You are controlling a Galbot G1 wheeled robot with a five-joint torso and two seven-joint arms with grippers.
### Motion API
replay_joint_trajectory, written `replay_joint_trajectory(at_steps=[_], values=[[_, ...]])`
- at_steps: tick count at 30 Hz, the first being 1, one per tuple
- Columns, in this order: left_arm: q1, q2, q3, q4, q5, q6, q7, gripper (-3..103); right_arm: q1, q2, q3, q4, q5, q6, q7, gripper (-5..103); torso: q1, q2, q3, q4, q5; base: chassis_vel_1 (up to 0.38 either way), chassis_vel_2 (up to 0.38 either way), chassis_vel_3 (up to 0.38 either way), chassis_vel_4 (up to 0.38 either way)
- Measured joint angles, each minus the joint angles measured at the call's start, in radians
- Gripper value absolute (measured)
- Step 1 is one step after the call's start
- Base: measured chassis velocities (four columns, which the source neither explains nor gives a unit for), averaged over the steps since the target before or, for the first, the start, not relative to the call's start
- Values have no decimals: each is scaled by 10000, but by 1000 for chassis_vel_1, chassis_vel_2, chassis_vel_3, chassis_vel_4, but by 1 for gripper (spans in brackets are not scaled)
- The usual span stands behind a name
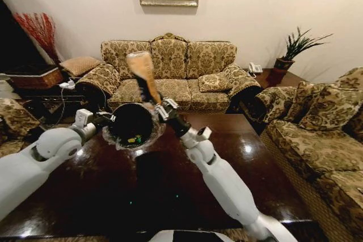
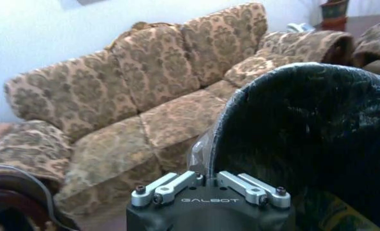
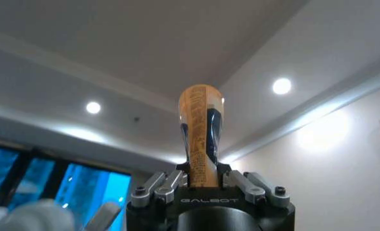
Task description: Move to the front of the table and place the trash on the table into the trash bin.
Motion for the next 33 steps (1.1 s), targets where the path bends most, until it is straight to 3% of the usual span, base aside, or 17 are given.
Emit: replay_joint_trajectory(at_steps=[8,15,18,22,25,26,30,33], values=[[213,-61,-107,-533,-431,135,237,0,-151,107,14,-639,-410,-243,-381,20,0,0,0,0,-1,0,0,0,0],[272,-124,-242,-654,-691,220,168,0,-109,41,57,-675,-448,-393,-438,50,0,0,0,0,0,0,0,0,0],[314,-176,-247,-687,-727,250,139,0,-104,12,41,-662,-361,-391,-372,56,0,0,0,0,-1,0,0,0,0],[347,-184,-246,-665,-721,344,94,0,-173,-97,60,-473,-268,-336,-363,78,0,0,0,0,0,0,0,0,0],[346,-168,-236,-620,-738,400,58,0,-207,-149,99,-398,-243,-320,-368,83,0,0,0,-1,0,0,0,0,0],[346,-167,-229,-610,-744,445,36,0,-220,-162,121,-375,-227,-309,-368,93,0,0,0,0,-1,0,0,0,0],[341,-168,-227,-579,-757,555,-55,0,-272,-171,211,-269,-150,-304,-336,97,0,0,0,0,-1,0,0,0,0],[348,-193,-289,-477,-815,953,-457,0,-520,-174,677,149,48,-374,1,100,-1,0,0,-1,-1,0,0,0,0]])
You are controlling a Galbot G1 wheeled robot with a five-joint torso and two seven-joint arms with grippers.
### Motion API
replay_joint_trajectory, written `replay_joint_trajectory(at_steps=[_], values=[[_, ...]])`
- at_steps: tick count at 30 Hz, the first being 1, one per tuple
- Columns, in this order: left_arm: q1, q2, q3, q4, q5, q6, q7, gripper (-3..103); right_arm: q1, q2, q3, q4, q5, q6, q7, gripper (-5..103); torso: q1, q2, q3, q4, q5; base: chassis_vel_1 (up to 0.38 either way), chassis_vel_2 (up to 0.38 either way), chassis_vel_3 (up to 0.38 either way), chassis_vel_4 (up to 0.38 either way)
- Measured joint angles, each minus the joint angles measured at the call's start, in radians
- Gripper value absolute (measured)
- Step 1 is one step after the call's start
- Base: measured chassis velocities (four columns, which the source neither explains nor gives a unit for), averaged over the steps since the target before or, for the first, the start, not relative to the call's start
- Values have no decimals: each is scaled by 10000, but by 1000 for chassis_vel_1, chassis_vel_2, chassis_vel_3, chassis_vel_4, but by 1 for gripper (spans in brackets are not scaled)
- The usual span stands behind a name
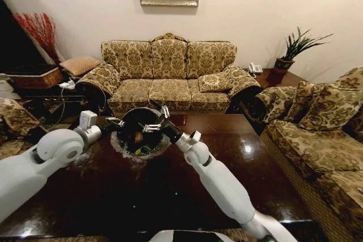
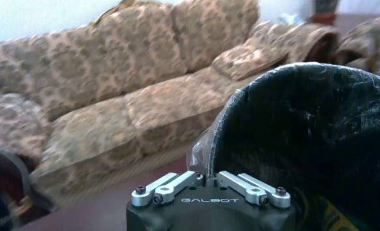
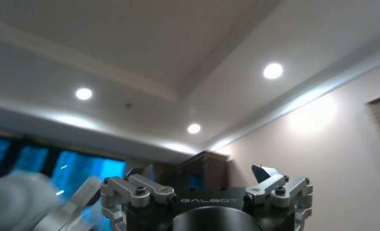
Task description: Move to the front of the table and place the trash on the table into the trash bin.
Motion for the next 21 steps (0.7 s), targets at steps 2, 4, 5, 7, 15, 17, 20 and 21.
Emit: replay_joint_trajectory(at_steps=[2,4,5,7,15,17,20,21], values=[[3,-3,-51,34,-57,196,-211,0,-111,-30,183,172,25,-20,193,100,0,0,0,1,2,0,0,0,0],[6,2,-178,141,-154,608,-619,0,-350,-228,556,568,5,-109,779,100,0,0,0,2,0,0,0,0,0],[3,20,-268,216,-264,829,-889,0,-538,-442,814,877,-31,-243,1248,100,0,0,0,2,0,0,0,0,0],[-5,31,-309,249,-325,927,-1001,0,-627,-554,926,1011,-58,-325,1476,100,0,0,0,2,0,0,0,0,0],[-50,-62,-961,698,-774,1430,-1570,0,-1992,-1483,2537,2293,259,-1839,4945,100,0,0,0,0,1,0,0,0,0],[47,-88,-1406,803,-932,1624,-1582,0,-2429,-1719,3002,2545,376,-2010,5388,100,0,0,0,-2,-1,0,0,0,0],[239,-90,-1998,896,-1252,1754,-1601,0,-2901,-1886,3580,2729,204,-2071,5506,100,-1,0,-1,1,5,0,0,0,0],[317,-97,-2207,919,-1376,1779,-1624,0,-3105,-1902,3819,2823,94,-2061,5506,100,0,0,-1,2,5,0,0,0,0]])
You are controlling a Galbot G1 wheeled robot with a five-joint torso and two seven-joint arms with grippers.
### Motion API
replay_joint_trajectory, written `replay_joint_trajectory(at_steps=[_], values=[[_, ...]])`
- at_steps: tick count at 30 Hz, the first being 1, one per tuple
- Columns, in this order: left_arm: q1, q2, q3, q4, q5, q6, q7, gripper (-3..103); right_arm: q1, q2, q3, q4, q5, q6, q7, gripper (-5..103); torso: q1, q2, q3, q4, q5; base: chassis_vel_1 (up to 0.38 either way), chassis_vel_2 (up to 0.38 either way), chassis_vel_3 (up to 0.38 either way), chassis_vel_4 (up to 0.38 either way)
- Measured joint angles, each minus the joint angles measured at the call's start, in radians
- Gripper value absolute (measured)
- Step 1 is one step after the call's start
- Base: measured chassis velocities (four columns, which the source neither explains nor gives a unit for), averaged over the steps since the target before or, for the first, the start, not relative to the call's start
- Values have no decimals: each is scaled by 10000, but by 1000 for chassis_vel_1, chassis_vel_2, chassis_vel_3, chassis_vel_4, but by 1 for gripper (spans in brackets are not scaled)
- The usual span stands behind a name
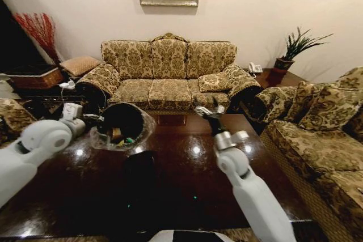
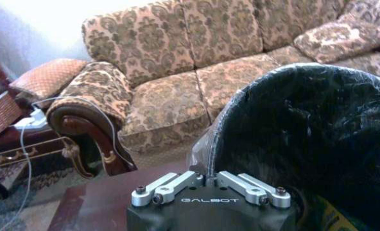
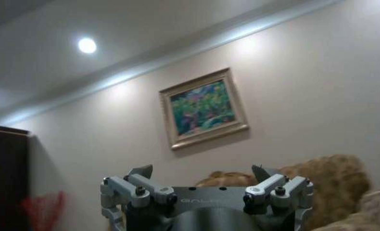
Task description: Move to the front of the table and place the trash on the table into the trash bin.
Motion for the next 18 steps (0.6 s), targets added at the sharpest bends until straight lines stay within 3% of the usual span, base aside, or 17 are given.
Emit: replay_joint_trajectory(at_steps=[9,18], values=[[168,-395,-209,-359,-200,7,-122,0,-1100,244,662,611,-326,282,-136,100,0,0,0,-2,-5,0,0,0,0],[144,-538,-177,-511,399,-8,130,0,-1978,507,804,1323,-588,398,-223,100,5,-1,1,-3,-3,48,-52,-64,63]])
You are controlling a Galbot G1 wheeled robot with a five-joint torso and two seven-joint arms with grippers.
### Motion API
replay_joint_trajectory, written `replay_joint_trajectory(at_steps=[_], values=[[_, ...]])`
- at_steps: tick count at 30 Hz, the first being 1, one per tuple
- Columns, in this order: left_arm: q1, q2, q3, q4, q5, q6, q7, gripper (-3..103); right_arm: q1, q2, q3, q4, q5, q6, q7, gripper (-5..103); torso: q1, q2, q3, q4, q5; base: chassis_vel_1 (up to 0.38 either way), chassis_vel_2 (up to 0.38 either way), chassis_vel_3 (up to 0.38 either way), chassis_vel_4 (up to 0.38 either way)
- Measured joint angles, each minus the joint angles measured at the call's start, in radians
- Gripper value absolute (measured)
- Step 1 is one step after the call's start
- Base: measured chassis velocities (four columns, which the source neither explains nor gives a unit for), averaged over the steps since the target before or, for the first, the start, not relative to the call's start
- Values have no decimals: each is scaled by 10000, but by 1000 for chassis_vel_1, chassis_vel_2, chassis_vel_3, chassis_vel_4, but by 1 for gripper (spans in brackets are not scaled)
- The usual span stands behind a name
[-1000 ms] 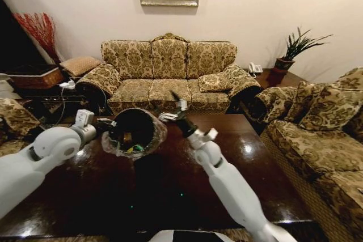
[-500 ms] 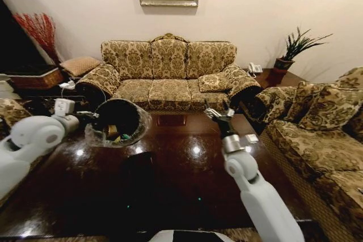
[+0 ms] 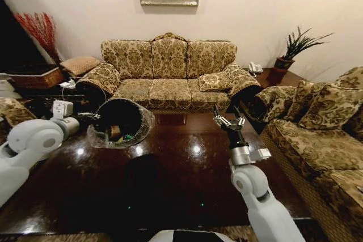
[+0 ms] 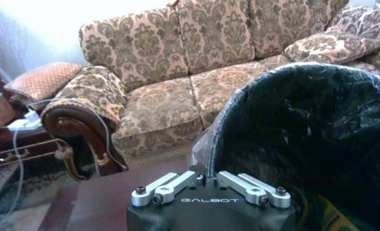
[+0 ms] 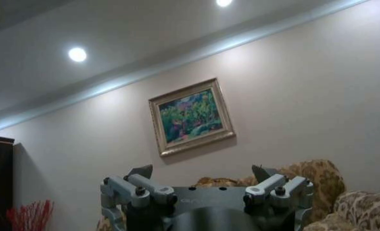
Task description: Move to the front of the table and place the trash on the table into the trash bin.
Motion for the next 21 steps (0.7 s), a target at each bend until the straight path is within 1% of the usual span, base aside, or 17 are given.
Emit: replay_joint_trajectory(at_steps=[3,5,7,9,11,13,15,16,18,19,20,21], values=[[0,-58,26,15,126,-1,50,0,-140,8,55,107,-40,13,-18,100,0,0,0,1,0,161,-177,-185,197],[2,-186,134,8,381,-6,155,0,-363,40,143,274,-90,29,-46,100,-2,0,0,2,-2,206,-200,-222,208],[2,-234,187,-2,476,-7,174,0,-434,57,165,329,-100,38,-54,100,-4,1,-1,2,-2,259,-206,-267,247],[15,-393,321,-44,827,-57,237,0,-577,97,178,417,-130,47,-62,100,-5,0,-1,2,1,290,-266,-276,260],[24,-460,341,-69,891,-63,245,0,-622,115,178,457,-146,50,-63,100,-5,1,-1,2,4,293,-300,-285,298],[69,-608,366,-131,1003,-75,292,0,-709,137,155,523,-178,52,-70,100,-7,1,-2,4,-14,309,-311,-312,314],[96,-684,376,-150,1172,-98,339,0,-751,150,141,536,-190,103,-74,100,-10,3,-4,6,2,346,-331,-333,330],[96,-684,376,-150,1172,-98,339,0,-751,150,141,536,-190,103,-74,100,-10,3,-4,6,2,346,-345,-344,330],[121,-785,396,-160,1542,-202,456,0,-768,198,121,457,-221,184,-72,100,-8,1,-1,2,16,369,-348,-371,326],[131,-829,398,-175,1621,-213,476,0,-789,224,102,445,-232,199,-70,100,-8,1,-1,0,4,348,-302,-266,286],[153,-872,399,-191,1704,-214,506,0,-824,239,87,449,-242,231,-69,100,-10,3,-3,4,-17,206,-302,-266,222],[153,-872,399,-191,1704,-214,506,0,-824,239,87,449,-242,231,-69,100,-10,3,-3,4,-17,206,-302,-266,222]])
